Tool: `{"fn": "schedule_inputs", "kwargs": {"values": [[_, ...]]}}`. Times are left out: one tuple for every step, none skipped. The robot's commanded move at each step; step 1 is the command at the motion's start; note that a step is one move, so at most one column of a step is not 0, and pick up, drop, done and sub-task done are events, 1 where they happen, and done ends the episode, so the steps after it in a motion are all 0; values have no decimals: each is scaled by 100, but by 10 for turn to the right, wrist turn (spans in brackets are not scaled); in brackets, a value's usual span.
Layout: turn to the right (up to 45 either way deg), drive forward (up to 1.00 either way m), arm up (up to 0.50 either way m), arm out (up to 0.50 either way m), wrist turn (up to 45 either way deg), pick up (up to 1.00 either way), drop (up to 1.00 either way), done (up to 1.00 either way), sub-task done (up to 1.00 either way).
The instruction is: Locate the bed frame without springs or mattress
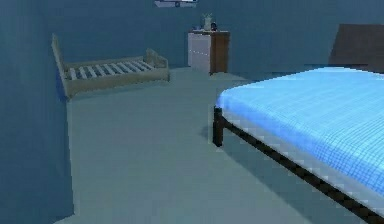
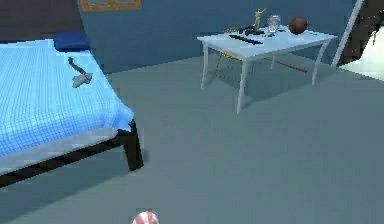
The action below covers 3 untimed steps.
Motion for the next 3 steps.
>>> {"fn": "schedule_inputs", "kwargs": {"values": [[0, 5, 0, 0, 0, 0, 0, 0, 0], [-90, 0, 0, 0, 0, 0, 0, 0, 0], [0, 100, 0, 0, 0, 0, 0, 0, 0]]}}
